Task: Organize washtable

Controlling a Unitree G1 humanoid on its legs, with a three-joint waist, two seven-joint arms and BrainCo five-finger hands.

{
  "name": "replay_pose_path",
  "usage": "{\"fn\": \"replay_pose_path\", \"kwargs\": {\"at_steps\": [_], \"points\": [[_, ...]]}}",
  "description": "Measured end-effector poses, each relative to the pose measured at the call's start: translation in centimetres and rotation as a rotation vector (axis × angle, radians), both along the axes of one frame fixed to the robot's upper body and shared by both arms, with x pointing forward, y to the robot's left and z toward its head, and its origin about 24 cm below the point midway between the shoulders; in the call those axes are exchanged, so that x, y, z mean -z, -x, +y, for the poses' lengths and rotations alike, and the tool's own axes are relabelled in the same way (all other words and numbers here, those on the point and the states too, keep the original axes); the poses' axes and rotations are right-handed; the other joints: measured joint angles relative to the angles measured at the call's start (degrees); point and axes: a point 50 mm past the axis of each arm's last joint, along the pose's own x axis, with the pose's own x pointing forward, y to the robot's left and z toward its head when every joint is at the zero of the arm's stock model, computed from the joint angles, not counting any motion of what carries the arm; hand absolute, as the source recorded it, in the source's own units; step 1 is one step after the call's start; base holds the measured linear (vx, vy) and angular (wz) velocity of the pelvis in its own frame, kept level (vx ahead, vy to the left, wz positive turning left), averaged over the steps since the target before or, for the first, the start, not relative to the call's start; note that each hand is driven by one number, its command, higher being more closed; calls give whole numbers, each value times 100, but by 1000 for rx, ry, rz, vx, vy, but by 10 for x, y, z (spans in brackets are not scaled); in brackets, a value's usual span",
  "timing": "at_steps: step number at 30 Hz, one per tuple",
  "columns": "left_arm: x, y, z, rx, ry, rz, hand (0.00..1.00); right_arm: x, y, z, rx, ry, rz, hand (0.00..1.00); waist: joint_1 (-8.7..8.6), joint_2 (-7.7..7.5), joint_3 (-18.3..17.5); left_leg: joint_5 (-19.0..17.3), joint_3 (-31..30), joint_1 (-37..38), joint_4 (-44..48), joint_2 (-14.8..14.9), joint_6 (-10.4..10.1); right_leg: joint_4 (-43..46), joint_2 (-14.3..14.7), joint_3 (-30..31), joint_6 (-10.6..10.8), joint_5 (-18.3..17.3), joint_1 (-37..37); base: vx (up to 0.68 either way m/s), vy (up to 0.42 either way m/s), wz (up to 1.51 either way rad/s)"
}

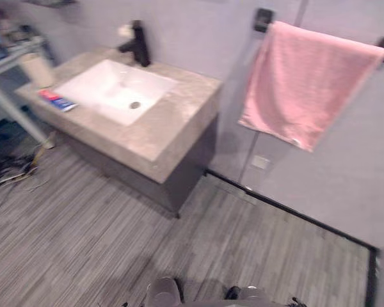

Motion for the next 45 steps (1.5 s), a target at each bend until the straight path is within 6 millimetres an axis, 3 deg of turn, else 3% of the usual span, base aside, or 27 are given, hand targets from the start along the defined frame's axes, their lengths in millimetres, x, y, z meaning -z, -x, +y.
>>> {"fn": "replay_pose_path", "kwargs": {"at_steps": [2, 3, 4, 5, 6, 8, 9, 10, 11, 13, 16, 18, 19, 20, 23, 24, 27, 30, 34, 37, 41, 43, 44, 45], "points": [[0, 2, -1, 7, -5, 6, 0, -2, 8, -7, 63, 10, -7, 0, -105, 143, -81, -2, 35, 137, -164, 363, -51, 22, -249, -583, 209, 38, 96, -130, 293, 196], [1, 4, -6, 5, 3, 16, 0, -3, 10, -12, 101, 16, -22, 0, -160, 271, -144, -25, 13, 138, -613, 416, -336, 102, -328, -723, 415, -77, 75, -91, 360, 201], [1, 4, -7, 2, 5, 17, 0, -4, 9, -14, 120, 17, -30, 0, -154, 360, -183, -78, 31, 160, -935, 231, -431, 136, -292, -621, 521, -152, 24, -112, 391, 209], [1, 3, -5, 1, 2, 18, 0, -1, 11, -6, 158, -9, -35, 0, -259, 276, -208, 9, -185, 246, -1685, -182, -490, 154, -282, -344, 597, -199, -97, -139, 283, 210], [1, 4, -3, -10, -2, 25, 0, 2, 14, 4, 191, -41, -27, 0, -298, 22, -303, 128, -202, 264, -2041, -450, -331, -43, -368, -251, 432, -73, -30, -97, 165, 231], [0, 11, 3, -37, -16, 39, 0, 4, 23, 9, 232, -54, -9, 0, -287, -50, -348, 284, 108, 332, -2079, -534, -438, -92, -597, -580, 533, 174, 256, -34, 165, 146], [1, 16, 1, -37, -8, 54, 0, 4, 22, 8, 252, -57, -16, 0, -237, -92, -434, 294, 3, 341, -2132, -752, -451, -59, -802, -722, 580, 226, 337, 2, 303, 77], [1, 21, 0, -31, -7, 69, 0, 3, 8, 8, 242, -58, -59, 0, -238, -98, -458, 323, -61, 331, -2264, -991, -493, -51, -1019, -814, 630, 368, 328, 12, 262, 48], [1, 20, -1, -24, -7, 70, 0, 3, 6, 8, 241, -62, -65, 0, -239, -91, -458, 340, -84, 320, -2294, -1039, -520, -50, -1055, -835, 642, 407, 319, 9, 266, 38], [2, 8, -4, 67, -11, 58, 0, 2, -2, 10, 252, -77, -87, 0, -241, -18, -483, 429, -240, 197, -2458, -1302, -628, -84, -1217, -922, 559, 750, 283, -3, 199, 45], [2, -1, -5, 124, -23, 44, 0, 2, -6, 9, 245, -76, -92, 0, -207, 32, -459, 392, -292, 126, -2326, -1452, -484, -73, -1359, -758, 498, 1135, 277, 7, 216, 20], [1, -4, -3, 132, -30, 38, 0, 2, -7, 9, 248, -76, -93, 0, -195, 130, -471, 324, -393, 119, -2290, -1441, -381, 105, -1297, 17, 238, 1290, 45, -31, 152, 8], [1, -5, -2, 133, -37, 36, 0, 2, -7, 11, 248, -82, -93, 0, -205, 141, -441, 294, -484, 81, -2351, -1388, -390, 41, -946, 1042, 292, 994, -119, -57, 65, 28], [0, -7, 2, 133, -49, 33, 0, 3, -9, 17, 250, -96, -93, 0, -197, 50, -417, 387, -576, 109, -2526, -1383, -360, -18, -502, 1853, 297, 595, -208, -66, 27, 38], [0, -5, 5, 125, -64, 48, 0, 5, -4, 25, 269, -112, -76, 0, -193, -132, -385, 594, -796, 299, -2918, -1511, -342, -73, 337, 2386, 368, 63, -168, -62, -48, 41], [0, -4, 5, 123, -64, 52, 0, 5, -4, 25, 273, -113, -77, 0, -189, -147, -377, 645, -842, 368, -3019, -1575, -365, -210, 464, 2387, 353, -44, -91, -55, -68, 16], [1, -1, 0, 138, -55, 66, 0, 5, -6, 24, 244, -106, -85, 0, -273, -148, -381, 1100, -1001, 690, -3691, -1738, -393, -548, 607, 2513, 444, -291, 94, -68, -55, 20], [2, -5, -4, 130, -43, 57, 0, 4, -7, 23, 206, -94, -86, 0, -262, -134, -283, 1260, -1159, 694, -3690, -1738, -305, -490, 607, 2434, 542, -317, 144, 7, -38, 24], [1, -3, 4, 111, -56, 60, 0, 7, 1, 32, 166, -109, -42, 0, -193, -381, -266, 1271, -1505, 729, -3692, -1822, -313, -504, 577, 2176, 511, -290, 498, 57, -34, 59], [0, -2, 8, 85, -62, 59, 0, 8, 0, 37, 147, -126, -32, 0, 26, -468, -241, 1232, -1614, 681, -3695, -1837, -323, -500, 585, 2280, 504, -200, 488, 29, 12, 21], [0, 0, 10, 51, -64, 60, 0, 8, -3, 38, 144, -148, -40, 0, 30, -502, -204, 1174, -1737, 658, -3693, -1813, -250, -314, 609, 2304, 549, 34, 452, -15, 44, 25], [0, -1, 9, 47, -60, 57, 0, 8, -4, 37, 155, -154, -49, 0, 26, -464, -177, 1056, -1767, 683, -3691, -1754, -71, 556, 546, 2292, 554, 162, 88, -39, 59, 33], [0, -1, 10, 48, -61, 56, 0, 8, -6, 37, 163, -155, -60, 0, 26, -399, -134, 924, -1717, 687, -3691, -1727, 116, 1154, 485, 2292, 540, 343, -220, -1, 91, 32], [-1, -4, 15, 47, -73, 49, 0, 8, -6, 41, 163, -163, -64, 0, 8, -562, -153, 790, -1521, 754, -3423, -1762, 284, 1795, 259, 2333, 532, 594, -550, 41, 111, 42]]}}
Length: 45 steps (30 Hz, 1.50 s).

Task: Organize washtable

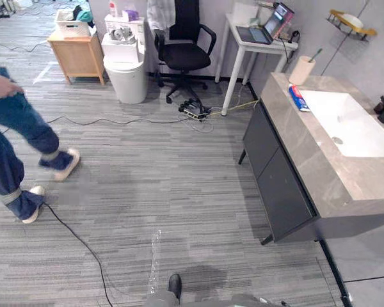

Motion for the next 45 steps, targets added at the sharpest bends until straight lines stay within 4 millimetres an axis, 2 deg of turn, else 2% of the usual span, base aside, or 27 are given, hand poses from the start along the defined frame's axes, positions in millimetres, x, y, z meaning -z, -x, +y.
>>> {"fn": "replay_pose_path", "kwargs": {"at_steps": [1, 2, 3, 5, 6, 7, 8, 12, 14, 15, 16, 17, 18, 19, 20, 23, 25, 28, 29, 30, 31, 32, 33, 35, 39, 43, 45], "points": [[-1, -7, 4, -5, -5, -18, 0, 0, -3, 3, -7, -6, -18, 0, 0, -72, 185, -511, 290, -271, 1128, 112, 214, 812, -200, 39, -27, 79, -283, 64, 65, 43], [-1, -1, 5, -16, -8, 1, 0, -1, -3, 1, -8, -5, -25, 0, 52, -57, 284, -959, 341, -395, 1764, 199, 181, 1540, -249, 105, -7, -212, -498, 31, 13, 37], [0, 2, 0, -14, 4, 5, 0, -1, -4, -1, -10, -6, -28, 0, 50, -13, 253, -997, 324, -356, 1768, 212, 219, 1553, -207, 63, -84, -433, -705, -12, 2, 25], [-1, 0, 5, 3, 1, 4, 0, 0, -1, 5, 2, -27, -24, 0, 5, -92, 177, -1054, 211, -227, 844, 19, 239, 644, 50, -41, -171, -709, -1185, 19, 106, 30], [-3, -10, 10, 29, -12, -16, 0, 0, -3, 7, 9, -27, -35, 0, -140, -265, 213, -1385, 382, -676, 2612, -164, 387, -175, -99, -66, -227, -738, -1505, 114, 113, 28], [-1, -11, 3, 43, 1, -9, 0, -2, -2, -1, 9, -12, -40, 0, -123, 47, 274, -1774, 304, -429, 2727, 87, 275, -535, 167, -106, -224, -733, -1543, 186, 111, -22], [1, -14, -7, 82, 17, 0, 0, -2, -1, -13, 14, 5, -23, 0, 18, 117, 484, -2306, 309, 99, 2348, 92, 282, -1121, 293, 54, -81, -574, -1614, 111, 79, -42], [0, -15, -5, 203, 9, 16, 0, 2, 17, 2, 61, -50, 25, 0, -189, 151, 297, -2367, 445, 354, 1890, 23, 243, -2118, 267, -265, 0, -23, -2023, 221, 37, -4], [1, -8, -5, 236, 7, 46, 0, 4, 33, 6, 67, -69, 81, 0, -226, 180, 34, -2565, 442, 524, 1732, 148, 5, -1910, 423, -366, -283, 121, -2079, 497, -31, -8], [2, -4, -7, 248, 18, 59, 0, 4, 43, 3, 88, -74, 103, 0, -287, 360, -128, -2782, 445, 590, 1779, 441, -301, -1614, 697, -463, -585, 213, -2034, 750, -70, 14], [2, 7, -8, 243, 26, 82, 0, 3, 52, -1, 98, -74, 118, 0, -303, 493, -330, -2786, 451, 524, 2131, 678, -665, -1605, 979, -567, -746, 260, -1974, 724, -79, 5], [1, 6, -4, 237, 18, 79, 0, 3, 54, 0, 106, -80, 121, 0, -330, 440, -403, -2720, 526, 314, 2707, 799, -793, -1731, 1131, -560, -771, 293, -1872, 796, -111, -17], [0, 9, 3, 209, 3, 89, 0, 3, 56, 2, 123, -86, 121, 0, -308, 372, -484, -2655, 576, -6, 3678, 936, -918, -2003, 1288, -538, -1060, 531, -1619, 647, -109, -64], [1, 8, -1, 186, 15, 89, 0, 2, 57, -8, 125, -69, 116, 0, -206, 575, -547, -2409, 751, -322, 4919, 1286, -1122, -2236, 1570, -505, -1207, 496, -1272, 905, -12, -121], [2, 4, -6, 181, 21, 80, 0, -1, 46, -23, 111, -22, 85, 0, -98, 704, -609, -1688, 913, -632, 5863, 1629, -836, -2319, 1781, -148, -1251, 416, -1042, 712, 71, -125], [-3, -22, 5, 183, -30, 8, 0, -2, 10, -18, 115, -12, -9, 0, -128, 570, -513, -1992, 1406, -1021, 6607, 1957, -391, -2708, 1582, 418, -1229, 391, -257, 602, 116, -77], [-5, -26, 8, 161, -38, -30, 0, -3, -1, -16, 113, -14, -35, 0, -43, 420, -440, -2217, 1413, -1211, 6369, 1911, -385, -2805, 1245, 814, -1169, 226, 270, 497, 243, -54], [-5, -27, 1, 73, -1, -74, 0, -6, -24, -15, 94, -10, -98, 0, 77, 452, -414, -2266, 874, -1766, 4619, 1828, -691, -2546, 734, 1533, -414, -359, 407, 370, 500, -92], [-1, -20, -11, 34, 38, -63, 0, -8, -33, -19, 88, 1, -122, 0, 59, 684, -368, -1548, 352, -1627, 3274, 1859, -1303, -2312, 778, 1894, -34, -606, 315, 268, 497, -138], [0, -11, -8, -9, 28, -39, 0, -6, -31, -7, 101, -31, -123, 0, -6, 544, -402, -1522, 1036, -1160, 2962, 1761, -1297, -2154, 631, 2087, 147, -600, 253, 260, 433, -155], [-1, -6, -5, -16, 18, -31, 0, -6, -32, -4, 78, -34, -127, 0, 22, 510, -424, -1401, 1256, -985, 2927, 1809, -1392, -1893, 727, 1972, 77, -533, 84, 241, 286, -164], [-3, -5, 0, -20, 2, -40, 0, -8, -35, -6, 62, -23, -139, 0, 39, 375, -401, -1187, 841, -1173, 3555, 1712, -1073, -1542, 864, 1787, -150, -289, -206, 129, 194, -189], [-4, -13, 2, -27, -5, -71, 0, -8, -35, -8, 61, -7, -135, 0, 51, 154, -434, -1296, 6, -1660, 4108, 1440, -1037, -1760, 677, 2000, -204, -259, -272, 98, 186, -189], [-2, -15, -7, -48, 22, -78, 0, -13, -46, -22, 67, 45, -158, 0, 54, 347, -408, -1504, -511, -1224, 2761, 1456, -1225, -2348, 821, 2280, -31, -161, -225, 86, 224, -240], [-3, -23, 1, -35, 3, -87, 0, -6, -32, -9, 69, 9, -93, 0, 67, 311, -299, -1569, 1055, -188, 2652, 1609, -1079, -2601, 843, 2199, -163, 567, -135, 16, 197, -232], [-4, -51, -15, 195, 12, -107, 0, -9, -29, -20, 68, 45, -115, 0, -141, 576, -187, -1956, 1855, 381, 2238, 1459, -934, -2820, 981, 2459, -158, 1343, -546, -133, 117, -182], [-3, -56, -23, 248, 32, -112, 0, -8, -19, -23, 79, 49, -90, 0, -188, 624, -171, -1916, 2290, 457, 2158, 1529, -874, -1970, 1018, 1884, -637, 831, -903, -120, 19, -106]]}}
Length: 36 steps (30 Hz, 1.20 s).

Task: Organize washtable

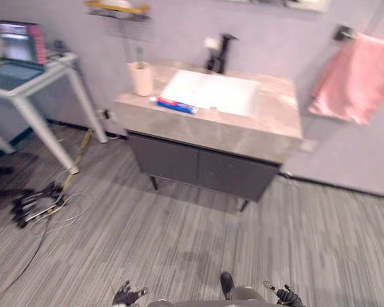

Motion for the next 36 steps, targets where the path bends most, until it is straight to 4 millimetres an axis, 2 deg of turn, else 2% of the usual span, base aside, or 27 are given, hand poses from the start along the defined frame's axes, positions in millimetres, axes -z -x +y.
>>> {"fn": "replay_pose_path", "kwargs": {"at_steps": [1, 2, 3, 4, 5, 6, 7, 8, 10, 12, 14, 15, 20, 25, 28, 29, 31, 33, 35, 36], "points": [[0, 1, 1, 14, -5, 6, 0, 2, 11, 0, 2, -3, 28, 0, -25, -5, 3, 23, 135, 116, -101, -9, -27, 807, -76, -455, -72, -609, -138, -26, -34, -57], [0, 2, 1, 18, -8, 12, 0, 3, 19, 2, -1, -7, 49, 0, -72, -26, 4, 12, 148, 193, -165, -62, -68, 984, -161, -748, 16, -897, -52, -9, -49, -62], [0, 2, 3, 22, -15, 13, 0, 4, 25, 4, -13, -15, 67, 0, -71, -165, 52, -18, 0, 292, -330, -278, -116, 716, -201, -909, 102, -1068, 96, 4, -48, -41], [1, 3, 0, 32, -9, 22, 0, 4, 26, 3, -23, -14, 68, 0, -100, -133, 55, -19, -223, 303, -423, -353, -113, 578, -162, -917, 150, -1035, 162, 4, -12, -55], [2, 5, -3, 61, -6, 35, 0, 3, 30, -2, -29, -6, 74, 0, -78, 10, 33, -11, -734, 296, -643, -497, -98, 126, 43, -861, 104, -920, 269, 41, 18, -51], [3, 9, -4, 63, -1, 46, 0, 3, 32, -4, -36, -2, 82, 0, -60, 52, 27, 30, -849, 292, -748, -489, -27, -112, 122, -892, 98, -890, 324, 69, 20, -53], [4, 10, -5, 63, 0, 51, 0, 3, 32, -3, -40, -3, 83, 0, -35, 45, 18, 63, -892, 288, -815, -486, 24, -274, 180, -889, 49, -792, 355, 119, -2, -49], [4, 10, -4, 62, -1, 54, 0, 4, 33, -1, -41, -9, 90, 0, 47, 22, 17, 92, -932, 276, -856, -473, 26, -586, 292, -818, -38, -495, 422, 138, -29, -46], [4, 12, -1, 46, -2, 64, 0, 5, 35, 1, -44, -21, 100, 0, 105, -25, -10, 137, -1140, 218, -788, -433, 75, -1162, 439, -693, -44, -164, 638, 156, -19, -41], [4, 14, 2, 1, 4, 64, 0, 6, 38, 2, -49, -37, 108, 0, 207, -82, -34, 251, -1177, 259, -715, -474, 78, -1653, 459, -535, -72, 111, 907, 124, 65, -35], [5, 15, 1, -11, 9, 67, 0, 6, 39, 1, -48, -38, 109, 0, 208, -70, -42, 293, -1224, 343, -713, -529, 106, -1874, 422, -502, -54, 216, 1109, 91, 120, -16], [7, 22, 1, 0, 26, 101, 0, 7, 43, 2, -81, -51, 127, 0, 223, -56, -65, 193, -1762, 630, -1051, -903, 298, -1910, 111, -541, 248, 316, 1199, 23, 58, -3], [7, 23, 1, 0, 25, 102, 0, 7, 42, 2, -80, -50, 124, 0, 232, -42, -61, 193, -1789, 579, -1059, -906, 298, -1910, 99, -574, 250, 309, 1155, 0, 0, 3], [7, 22, 0, 2, 25, 99, 0, 7, 41, 0, -21, -53, 112, 0, 245, -34, -86, 196, -2090, 303, -1218, -904, 292, -1911, 29, -913, 236, 269, 897, 5, -3, 33], [8, 27, -6, -17, 43, 105, 0, 5, 40, -7, 87, -49, 90, 0, 362, 114, -150, 236, -2177, 230, -1214, -833, 224, -1908, 32, -1125, 160, 159, 868, 34, -8, 29], [8, 27, -7, -28, 48, 103, 0, 5, 41, -8, 129, -54, 87, 0, 375, 139, -169, 286, -2241, 172, -1149, -798, 140, -1890, 12, -1313, 162, 42, 904, 68, -30, 53], [8, 27, -6, -60, 53, 90, 0, 6, 38, -7, 166, -64, 72, 0, 380, 92, -182, 323, -2270, -136, -564, -769, 92, -1887, -50, -1527, 174, -57, 944, 45, -38, 35], [6, 26, -2, -144, 61, 52, 0, 5, 33, -8, 195, -68, 49, 0, 558, 33, -161, 454, -2196, -809, 949, -661, -138, -1867, -86, -1500, 108, -158, 1069, 65, -66, 4], [6, 29, 1, -247, 75, 43, 0, 4, 30, -11, 212, -63, 34, 0, 567, -49, -102, 666, -2239, -1386, 2112, -592, -414, -1616, -176, -1450, 77, -364, 1176, 171, -23, 6], [7, 35, 3, -347, 87, 46, 0, 3, 30, -13, 225, -57, 28, 0, 581, -138, -67, 413, -2164, -1567, 2227, -573, -135, -1381, -349, -1461, 160, -637, 1304, 137, 11, 9]]}}
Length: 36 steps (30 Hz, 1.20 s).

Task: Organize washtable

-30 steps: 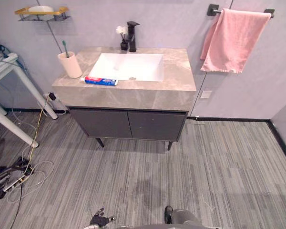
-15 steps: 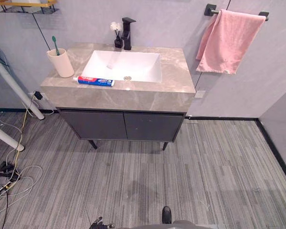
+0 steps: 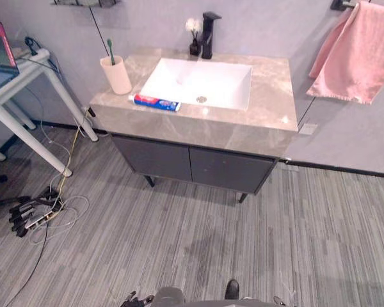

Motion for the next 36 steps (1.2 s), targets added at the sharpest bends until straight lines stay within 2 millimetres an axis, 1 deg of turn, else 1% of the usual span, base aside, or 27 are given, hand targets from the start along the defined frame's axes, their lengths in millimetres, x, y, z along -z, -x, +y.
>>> {"fn": "replay_pose_path", "kwargs": {"at_steps": [2, 4, 6, 7, 8, 9, 10, 11, 12, 13, 14, 15, 16, 17, 18, 19, 21, 22, 23, 24, 25, 26, 27, 30, 31, 33, 36], "points": [[1, 7, 0, -90, 17, -2, 0, -1, -3, -5, 31, 10, -14, 0, -35, -45, -8, -21, 92, -206, -602, 169, 40, 94, -132, -36, 120, -209, 146, 114, 53, 16], [1, 11, -2, -163, 35, -5, 0, -2, -11, -7, 34, 16, -29, 0, -43, -26, -3, 133, -17, -438, -2107, 294, -126, 156, -218, -113, 274, -366, 218, 187, 173, 20], [2, 12, -3, -186, 44, -4, 0, -4, -15, -11, 39, 32, -31, 0, -30, 43, 14, 358, -179, -678, -3035, 379, -204, 171, -238, -209, 451, -507, 388, 286, 290, 24], [2, 16, -3, -193, 44, 4, 0, -4, -19, -11, 43, 35, -41, 0, -10, 103, 50, 512, -238, -835, -3226, 470, -132, 259, -251, -213, 596, -667, 527, 347, 359, 13], [2, 18, -2, -199, 41, 10, 0, -4, -21, -10, 42, 33, -44, 0, 5, 82, 60, 842, -212, -845, -3115, 474, -141, 336, -316, -194, 679, -758, 584, 408, 404, -6], [1, 19, 5, -222, 25, 8, 0, -4, -25, -5, 33, 27, -52, 0, 97, 51, 64, 1334, -102, -810, -2921, 306, 24, 476, -577, -141, 880, -934, 632, 408, 376, -20], [-1, 19, 14, -223, 1, 4, 0, -2, -32, 6, 24, -4, -57, 0, 123, -206, 47, 1282, 35, -859, -2509, 138, 148, 641, -854, -126, 877, -1080, 626, 410, 342, -25], [-1, 19, 16, -225, -5, 5, 0, -1, -39, 14, 18, -27, -69, 0, 129, -278, 40, 1181, 144, -904, -2318, 109, 281, 777, -953, -75, 809, -1050, 588, 378, 276, -43], [-3, 17, 25, -234, -27, -2, 0, -1, -52, 27, 5, -63, -102, 0, 136, -420, -16, 904, 334, -890, -2095, 71, 376, 1177, -1109, 74, 713, -952, 389, 374, 263, -46], [-4, 15, 28, -228, -36, -8, 0, -1, -56, 32, 1, -75, -114, 0, 128, -431, -29, 781, 397, -846, -2016, 77, 410, 1370, -1143, 154, 642, -860, 255, 359, 279, -57], [-6, 10, 34, -182, -64, -6, 0, -1, -58, 36, -14, -79, -124, 0, 117, -397, -51, 557, 491, -769, -1784, 83, 453, 1691, -1184, 273, 524, -620, 128, 426, 354, -54], [-6, 6, 32, -150, -71, -4, 0, -1, -57, 34, -17, -71, -122, 0, 109, -313, -82, 323, 607, -688, -1578, 108, 592, 2085, -1215, 307, 296, -428, -19, 284, 242, -55], [-6, 4, 31, -136, -70, -6, 0, -2, -57, 32, -16, -66, -124, 0, 112, -275, -105, 208, 695, -634, -1553, 120, 635, 2338, -1255, 283, 115, -308, -168, 417, 361, -62], [-6, 1, 29, -107, -68, -5, 0, -1, -55, 34, -9, -72, -119, 0, 86, -164, -132, 135, 864, -448, -1690, 118, 713, 2825, -1317, 285, -175, 15, -481, 345, 278, -54], [-6, -1, 27, -69, -70, -4, 0, -1, -55, 33, -8, -70, -125, 0, 12, -137, -135, 115, 1002, -207, -1917, 101, 771, 3302, -1289, 251, -45, 72, -702, 411, 310, -46], [-6, -2, 29, -57, -75, -4, 0, -1, -55, 33, -9, -70, -125, 0, -59, -141, -136, 115, 1065, -71, -2033, 92, 804, 3536, -1226, 169, 66, -66, -791, 337, 167, -36], [-7, -4, 31, -29, -86, -8, 0, -1, -54, 32, -35, -59, -124, 0, -53, -111, -119, 123, 1381, 595, -2571, 54, 841, 3944, -879, -614, 19, -865, -968, 317, 91, -54], [-7, -5, 31, -23, -86, -9, 0, -2, -54, 32, -44, -55, -126, 0, -71, -102, -117, 124, 1426, 714, -2668, 52, 841, 3856, -736, -827, 19, -1031, -972, 301, 43, -47], [-7, -9, 29, 4, -86, -17, 0, -2, -55, 32, -53, -54, -126, 0, -84, -99, -116, 126, 1505, 895, -2784, 51, 838, 3478, -395, -1218, 43, -1237, -993, 284, 5, -27], [-7, -13, 24, 18, -77, -28, 0, -1, -54, 33, -56, -54, -122, 0, -77, -104, -115, 126, 1563, 1014, -2836, 21, 837, 2821, -45, -1446, 21, -1245, -1027, 335, -22, -24], [-7, -16, 20, 20, -68, -34, 0, -1, -52, 33, -61, -53, -116, 0, -66, -141, -119, 126, 1580, 1100, -2867, -70, 837, 2102, 164, -1476, 2, -1140, -1007, 280, -33, -15], [-6, -16, 18, 31, -67, -34, 0, 0, -48, 34, -65, -54, -105, 0, -69, -292, -130, 123, 1566, 1183, -2895, -308, 833, 1402, 192, -1442, -120, -596, -944, 288, -46, -15], [-3, -17, 5, 15, -33, -37, 0, -1, -43, 25, -62, -34, -90, 0, -50, -168, -132, 70, 1417, 1347, -2995, -378, 754, 1331, 234, -1510, -565, -609, -782, 216, -3, -13], [-1, -13, -3, -18, 2, -44, 0, -1, -43, 20, -37, -27, -94, 0, -26, -25, -118, 54, 1268, 1182, -2499, -323, 721, 1050, 308, -1252, -530, -637, -627, 235, -6, -24], [-2, -12, 0, -37, -2, -45, 0, -2, -45, 20, -37, -26, -100, 0, -5, -75, -47, -20, 1054, 996, -1969, -302, 618, 958, 297, -1147, -532, -636, -509, 161, -15, -39], [-1, -8, -2, -51, 4, -35, 0, -2, -42, 16, -36, -13, -92, 0, 67, -56, -27, -133, 381, 877, -1643, -344, 488, 818, 311, -1080, -522, -622, -253, 123, 19, -36], [0, -5, -4, -60, 9, -32, 0, -4, -45, 11, -47, 2, -98, 0, 106, -18, -53, -67, 17, 785, -2205, -182, 445, 625, 383, -912, -415, -573, -127, 54, 79, -30]]}}
